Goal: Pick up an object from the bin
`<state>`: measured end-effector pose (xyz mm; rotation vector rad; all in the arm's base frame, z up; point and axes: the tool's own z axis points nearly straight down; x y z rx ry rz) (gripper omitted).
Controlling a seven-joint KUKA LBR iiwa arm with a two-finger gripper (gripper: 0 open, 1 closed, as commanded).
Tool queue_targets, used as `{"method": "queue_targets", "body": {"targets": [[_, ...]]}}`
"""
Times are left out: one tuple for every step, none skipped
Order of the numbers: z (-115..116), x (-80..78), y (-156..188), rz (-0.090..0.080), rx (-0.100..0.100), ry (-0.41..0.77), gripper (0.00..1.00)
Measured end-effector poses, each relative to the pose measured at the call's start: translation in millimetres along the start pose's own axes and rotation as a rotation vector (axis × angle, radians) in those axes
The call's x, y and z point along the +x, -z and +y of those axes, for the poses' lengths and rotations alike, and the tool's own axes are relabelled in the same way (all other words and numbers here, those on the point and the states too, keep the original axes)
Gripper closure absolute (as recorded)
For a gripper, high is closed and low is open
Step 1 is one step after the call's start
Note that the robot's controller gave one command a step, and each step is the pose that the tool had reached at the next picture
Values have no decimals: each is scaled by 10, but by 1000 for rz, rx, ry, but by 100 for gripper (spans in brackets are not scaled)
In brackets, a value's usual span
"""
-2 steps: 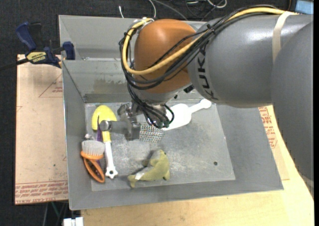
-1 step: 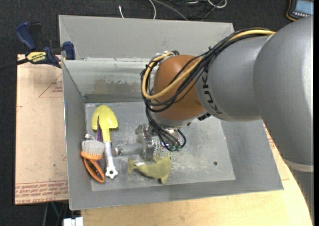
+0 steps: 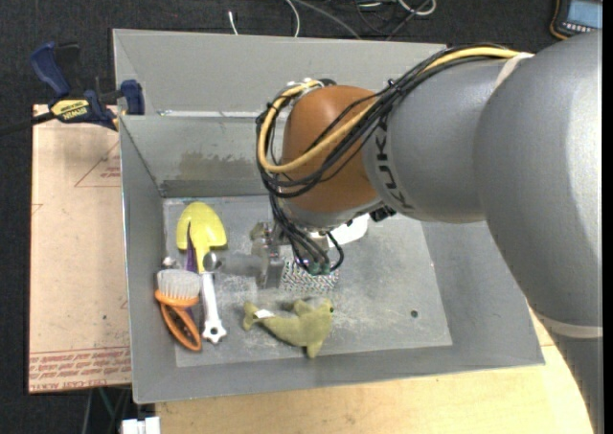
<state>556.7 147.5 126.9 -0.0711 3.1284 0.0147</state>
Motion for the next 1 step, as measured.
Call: {"method": "queue_targets", "body": {"targets": [[-371, 68, 790, 5, 7, 64, 100]]}}
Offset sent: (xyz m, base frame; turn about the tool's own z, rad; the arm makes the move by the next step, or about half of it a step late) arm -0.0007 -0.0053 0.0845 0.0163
